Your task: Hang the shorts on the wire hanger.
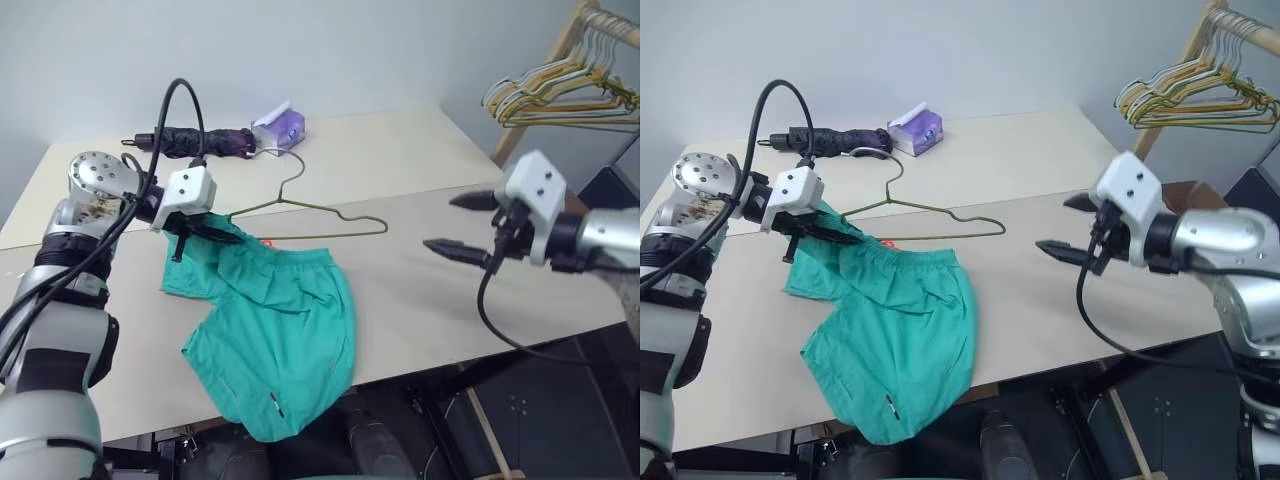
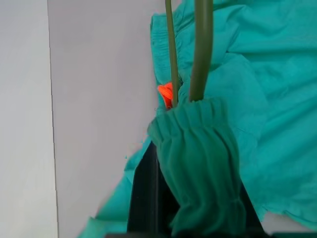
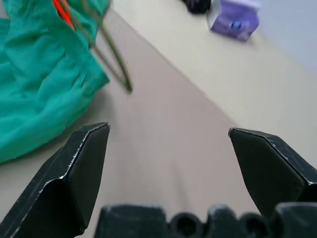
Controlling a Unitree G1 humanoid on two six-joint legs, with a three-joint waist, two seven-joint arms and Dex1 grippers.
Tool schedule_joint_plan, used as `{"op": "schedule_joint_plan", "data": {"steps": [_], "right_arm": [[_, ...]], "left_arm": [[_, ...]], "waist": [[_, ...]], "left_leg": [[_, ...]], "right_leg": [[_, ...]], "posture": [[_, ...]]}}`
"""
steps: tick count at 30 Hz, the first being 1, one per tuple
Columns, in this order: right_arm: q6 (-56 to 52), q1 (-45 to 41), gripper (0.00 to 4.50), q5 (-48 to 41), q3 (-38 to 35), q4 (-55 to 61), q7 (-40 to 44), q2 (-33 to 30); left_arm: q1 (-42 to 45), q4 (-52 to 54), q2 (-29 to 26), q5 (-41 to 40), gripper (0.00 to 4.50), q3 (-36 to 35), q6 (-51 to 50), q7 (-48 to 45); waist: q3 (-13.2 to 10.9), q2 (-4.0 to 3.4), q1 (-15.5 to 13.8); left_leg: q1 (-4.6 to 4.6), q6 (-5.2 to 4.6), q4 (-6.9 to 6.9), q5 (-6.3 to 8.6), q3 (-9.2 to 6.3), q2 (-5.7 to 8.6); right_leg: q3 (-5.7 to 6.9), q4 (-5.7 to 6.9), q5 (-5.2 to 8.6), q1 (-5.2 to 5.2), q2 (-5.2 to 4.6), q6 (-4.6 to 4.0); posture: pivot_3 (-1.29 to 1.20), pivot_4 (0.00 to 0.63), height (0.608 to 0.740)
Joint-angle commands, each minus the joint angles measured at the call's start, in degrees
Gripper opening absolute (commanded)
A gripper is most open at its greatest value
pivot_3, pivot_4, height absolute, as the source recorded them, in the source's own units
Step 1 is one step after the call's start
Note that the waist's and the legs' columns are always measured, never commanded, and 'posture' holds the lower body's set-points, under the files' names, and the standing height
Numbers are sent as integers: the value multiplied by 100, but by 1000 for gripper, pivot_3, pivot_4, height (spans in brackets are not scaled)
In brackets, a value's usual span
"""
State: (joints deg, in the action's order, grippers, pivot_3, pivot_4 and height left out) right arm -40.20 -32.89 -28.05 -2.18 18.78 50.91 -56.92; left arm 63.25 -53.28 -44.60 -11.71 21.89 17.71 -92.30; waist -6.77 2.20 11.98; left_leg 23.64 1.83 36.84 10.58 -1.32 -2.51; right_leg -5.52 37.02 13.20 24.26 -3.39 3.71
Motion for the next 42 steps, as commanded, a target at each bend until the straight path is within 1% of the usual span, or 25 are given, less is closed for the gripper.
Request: {"op": "schedule_joint_plan", "data": {"steps": [1, 4, 8, 11, 13, 22, 23, 27, 29, 30, 32, 38, 39, 40, 41, 42], "right_arm": [[-71, -626, 4463, 198, 510, -102, 208, 149], [-187, -1123, 4463, 351, 970, -234, 378, 364], [-231, -1416, 4463, 563, 1383, -408, 560, 546], [-258, -1499, 3954, 709, 1524, -538, 578, 653], [-307, -1505, 3310, 720, 1528, -573, 605, 709], [-287, -1573, 122, 713, 1457, -679, 768, 927], [-270, -1574, 26, 728, 1466, -690, 801, 935], [-126, -1581, 26, 743, 1484, -746, 1030, 957], [17, -1560, 0, 776, 1483, -750, 1134, 971], [57, -1553, 0, 790, 1482, -755, 1163, 976], [204, -1473, 0, 798, 1453, -722, 1231, 978], [300, -1308, 0, 744, 1353, -622, 1280, 1027], [303, -1274, 0, 737, 1330, -599, 1271, 1042], [303, -1248, 0, 731, 1314, -577, 1263, 1051], [302, -1207, 0, 699, 1285, -541, 1256, 1066], [278, -1164, 0, 655, 1247, -501, 1235, 1092]], "left_arm": [[203, -16, 138, -181, 0, 85, 144, -20], [265, -89, 300, -182, 0, 149, 222, -20], [379, -234, 526, -153, 0, 123, 295, -20], [407, -273, 556, -174, 0, 154, 345, -20], [413, -306, 550, -174, 0, 164, 380, -20], [468, -520, 571, -125, 0, 140, 496, -20], [471, -531, 574, -125, 0, 133, 505, -20], [486, -576, 594, -109, 0, 74, 543, -20], [518, -592, 583, -114, 700, 62, 528, -20], [529, -599, 582, -118, 861, 55, 521, -20], [582, -602, 588, -163, 1480, -23, 450, -20], [744, -824, 442, 18, 3399, -200, 505, -20], [771, -906, 405, 89, 3824, -292, 572, -20], [786, -960, 382, 140, 4062, -362, 623, -20], [819, -1040, 352, 217, 4401, -460, 657, -10], [845, -1077, 272, 280, 4479, -465, 706, -13]], "waist": [[0, 0, 50], [0, 0, 154], [0, 0, 209], [0, 0, 254], [0, 0, 293], [0, 0, 421], [0, 0, 425], [0, 0, 433], [0, 0, 441], [0, 0, 443], [0, 0, 446], [0, 0, 440], [0, 0, 443], [0, 0, 448], [0, 0, 449], [0, 0, 451]], "left_leg": [[3, 0, 0, 0, 0, 0], [9, 0, 1, 0, 0, 1], [13, 0, 1, 0, -2, 1], [13, 0, 1, 0, -3, 2], [13, 0, 1, 0, -4, 3], [11, 0, 1, 0, -4, 3], [11, 0, 1, 0, -5, 3], [11, 0, 1, 0, -5, 3], [10, 0, 1, 0, -5, 3], [10, 0, 1, 0, -5, 3], [11, 0, 1, 0, -5, 3], [11, 0, 1, 0, -6, 3], [10, 0, 1, 0, -6, 4], [9, 0, 1, 0, -6, 3], [9, 0, 1, 0, -6, 3], [9, 0, 1, 0, -6, 3]], "right_leg": [[0, 0, 0, 2, 0, 0], [0, 2, -1, 7, -1, 0], [1, 2, -1, 10, -1, 1], [1, 2, -1, 9, -3, 2], [1, 4, -1, 9, -3, 2], [0, 7, -1, 9, -3, 2], [0, 7, -1, 9, -3, 2], [1, 8, -1, 9, -3, 2], [0, 8, -1, 9, -3, 3], [1, 8, -1, 9, -3, 3], [1, 8, -1, 9, -3, 2], [1, 9, -1, 9, -3, 3], [1, 9, -1, 9, -3, 3], [1, 9, -1, 9, -3, 3], [1, 9, -1, 9, -2, 3], [1, 10, -1, 9, -2, 3]], "posture": [[-215, 46, 740], [-222, 40, 740], [-225, 35, 740], [-224, 33, 740], [-224, 33, 740], [-215, 48, 740], [-214, 49, 740], [-208, 53, 740], [-204, 54, 740], [-204, 54, 740], [-204, 54, 740], [-180, 47, 740], [-180, 47, 740], [-177, 45, 740], [-175, 45, 740], [-175, 46, 740]]}}
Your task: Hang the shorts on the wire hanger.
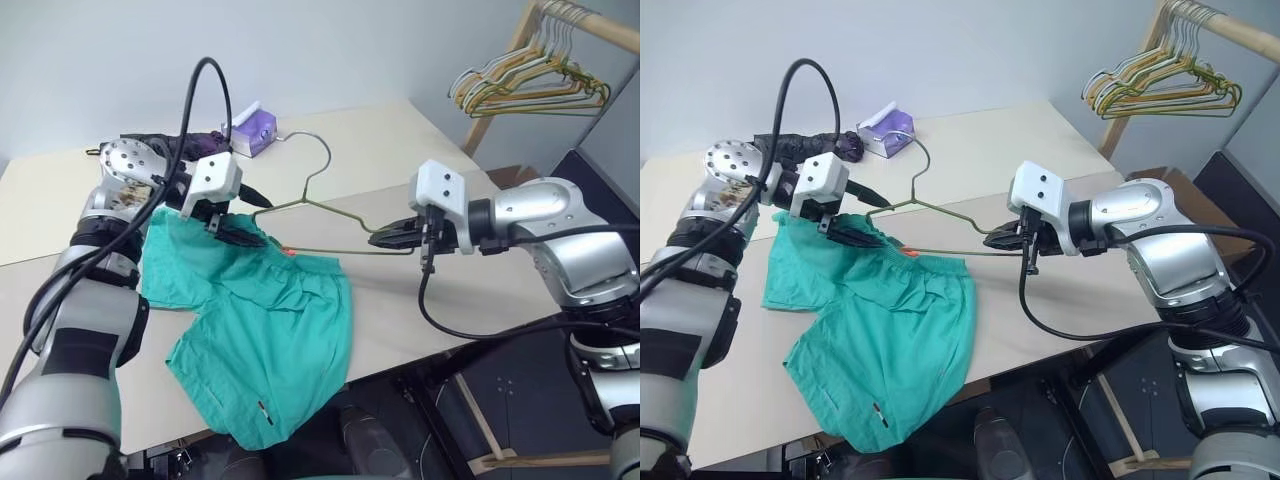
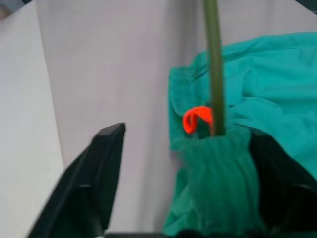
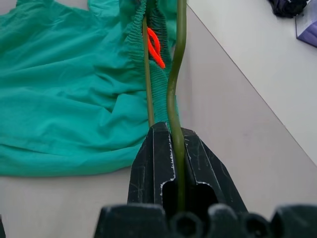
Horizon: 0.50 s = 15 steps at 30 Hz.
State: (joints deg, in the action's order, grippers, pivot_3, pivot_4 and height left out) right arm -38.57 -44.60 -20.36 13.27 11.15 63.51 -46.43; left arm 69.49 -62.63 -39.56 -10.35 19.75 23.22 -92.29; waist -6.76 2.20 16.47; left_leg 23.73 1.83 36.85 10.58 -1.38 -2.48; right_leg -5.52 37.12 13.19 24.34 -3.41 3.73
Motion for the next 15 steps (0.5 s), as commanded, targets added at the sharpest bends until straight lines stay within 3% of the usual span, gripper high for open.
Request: {"op": "schedule_joint_plan", "data": {"steps": [1, 15], "right_arm": [[94, 36, 0, -143, -325, 293, -41, 64], [-65, 312, 0, -209, -476, 602, -213, 63]], "left_arm": [[238, -166, -285, 194, 4479, -251, 188, -16], [469, -608, -918, 1119, 4479, 258, 797, -21]], "waist": [[0, 0, 11], [1, 2, -3]], "left_leg": [[0, 0, 0, 0, 0, 0], [2, 0, 0, 0, 0, 0]], "right_leg": [[0, 0, 0, 0, 0, 0], [3, 1, 0, 0, -1, 1]], "posture": [[-175, 45, 740], [-197, 31, 740]]}}
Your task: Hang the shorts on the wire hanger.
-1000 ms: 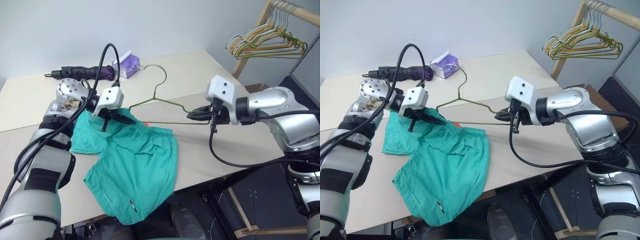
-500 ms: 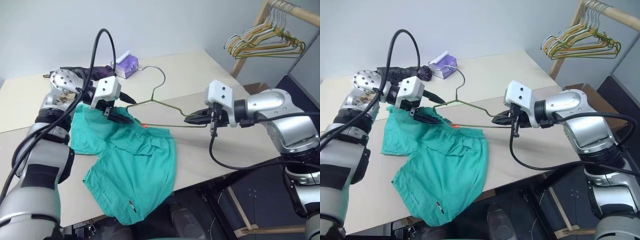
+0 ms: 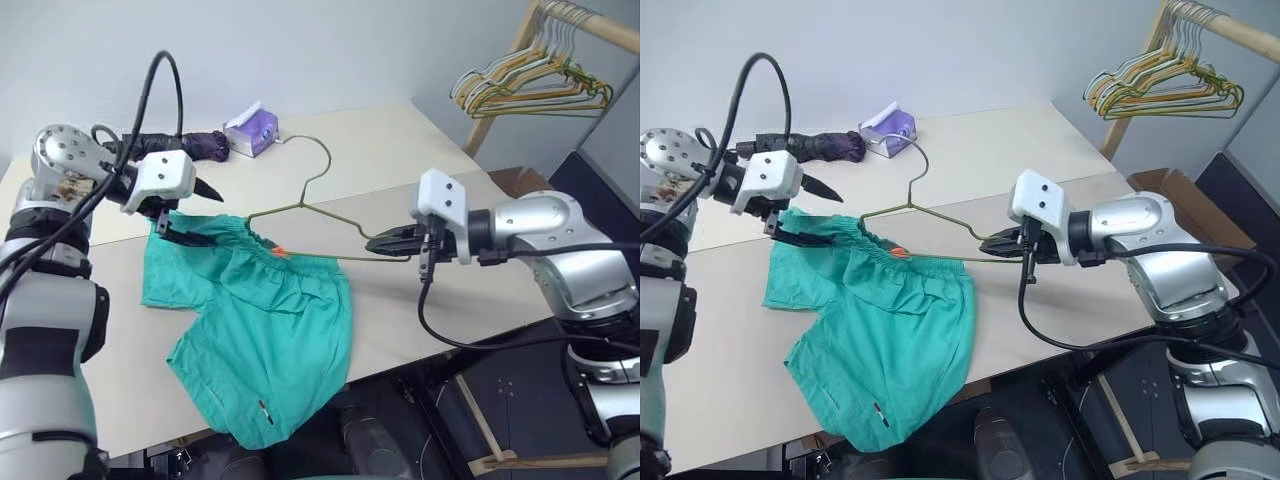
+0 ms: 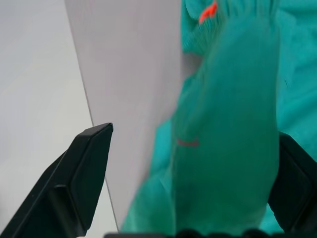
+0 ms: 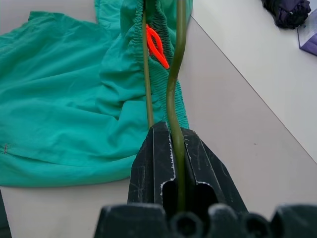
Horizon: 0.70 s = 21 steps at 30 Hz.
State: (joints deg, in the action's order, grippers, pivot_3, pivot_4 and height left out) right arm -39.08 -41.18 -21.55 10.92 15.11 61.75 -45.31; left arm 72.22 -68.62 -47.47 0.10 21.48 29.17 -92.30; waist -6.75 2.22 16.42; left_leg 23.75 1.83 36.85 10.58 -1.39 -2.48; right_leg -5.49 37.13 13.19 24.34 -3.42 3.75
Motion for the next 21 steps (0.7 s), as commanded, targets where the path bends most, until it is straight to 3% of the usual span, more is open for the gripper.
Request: {"op": "schedule_joint_plan", "data": {"steps": [1, 4, 16, 21], "right_arm": [[-22, -26, 0, -87, -245, 214, -40, -50], [-45, -9, 0, -77, -259, 229, -50, -66], [-40, 53, 0, -49, -232, 196, -68, -87], [-23, 81, 0, -35, -216, 198, -63, -91]], "left_arm": [[192, -12, -139, 112, 4479, 128, 272, -20], [192, -40, -148, 255, 3862, 113, 452, -20], [341, -117, -147, 401, 114, 59, 631, -20], [406, -75, -93, 339, 50, 31, 527, -20]], "waist": [[0, 0, 2], [0, 0, 8], [0, 0, 12], [0, 0, 15]], "left_leg": [[0, 0, 0, 0, 0, 0], [0, 0, 0, 0, 0, -1], [1, 0, 0, 0, 0, 0], [0, 0, 0, 0, 0, -1]], "right_leg": [[0, 0, 0, 0, 0, 0], [0, 0, 0, 2, 0, 0], [-1, 1, 0, 1, 0, 0], [-1, 3, 0, 1, 0, 0]], "posture": [[-197, 31, 740], [-200, 32, 740], [-197, 41, 740], [-195, 44, 740]]}}
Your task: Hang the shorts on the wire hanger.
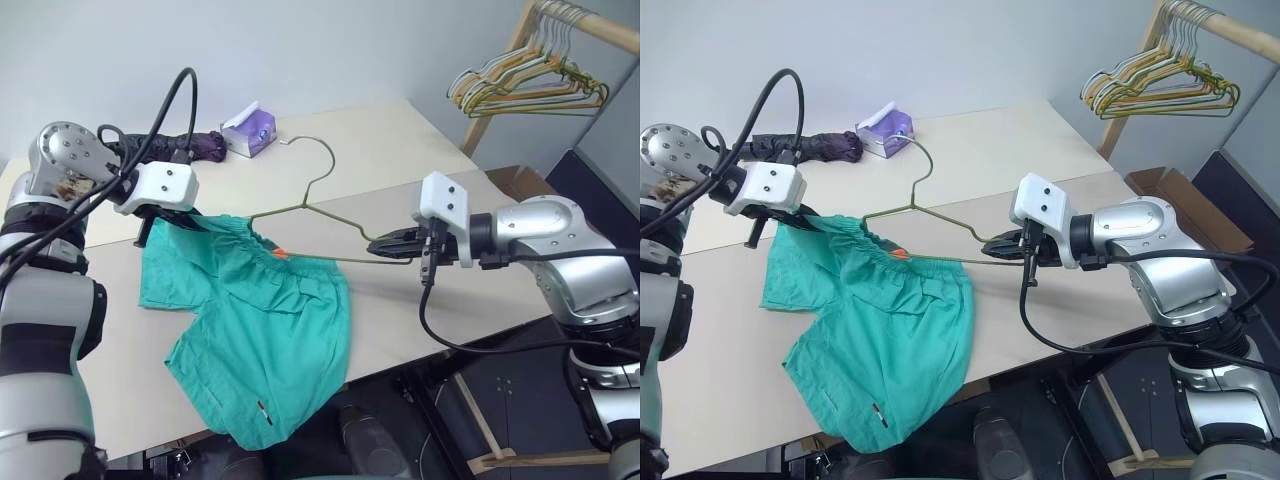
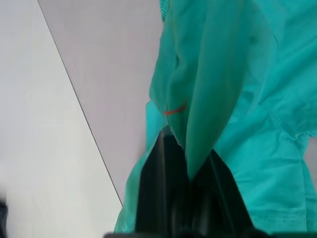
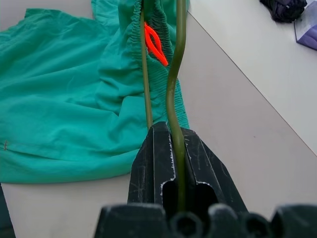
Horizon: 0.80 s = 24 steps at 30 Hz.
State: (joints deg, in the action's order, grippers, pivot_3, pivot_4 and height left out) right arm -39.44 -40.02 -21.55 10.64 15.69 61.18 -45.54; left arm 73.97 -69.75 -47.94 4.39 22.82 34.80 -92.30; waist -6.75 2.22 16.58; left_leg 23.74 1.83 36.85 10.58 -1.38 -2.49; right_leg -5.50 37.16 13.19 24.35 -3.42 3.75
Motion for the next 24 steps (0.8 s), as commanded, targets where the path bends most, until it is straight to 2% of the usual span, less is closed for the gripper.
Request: {"op": "schedule_joint_plan", "data": {"steps": [1, 24], "right_arm": [[9, -35, 0, -32, -184, 142, -7, -70], [193, 375, 0, 457, 165, 475, -239, 40]], "left_arm": [[258, 62, -32, -145, 50, -84, -76, -20], [360, 649, -250, -1403, 50, 554, -509, -20]], "waist": [[0, 0, -2], [0, 0, -22]], "left_leg": [[0, 0, 0, 0, 0, 0], [0, 0, 0, 0, 0, 0]], "right_leg": [[0, 0, 0, 0, 0, 0], [-1, 1, 0, 0, 0, 0]], "posture": [[-195, 45, 740], [-179, 49, 740]]}}
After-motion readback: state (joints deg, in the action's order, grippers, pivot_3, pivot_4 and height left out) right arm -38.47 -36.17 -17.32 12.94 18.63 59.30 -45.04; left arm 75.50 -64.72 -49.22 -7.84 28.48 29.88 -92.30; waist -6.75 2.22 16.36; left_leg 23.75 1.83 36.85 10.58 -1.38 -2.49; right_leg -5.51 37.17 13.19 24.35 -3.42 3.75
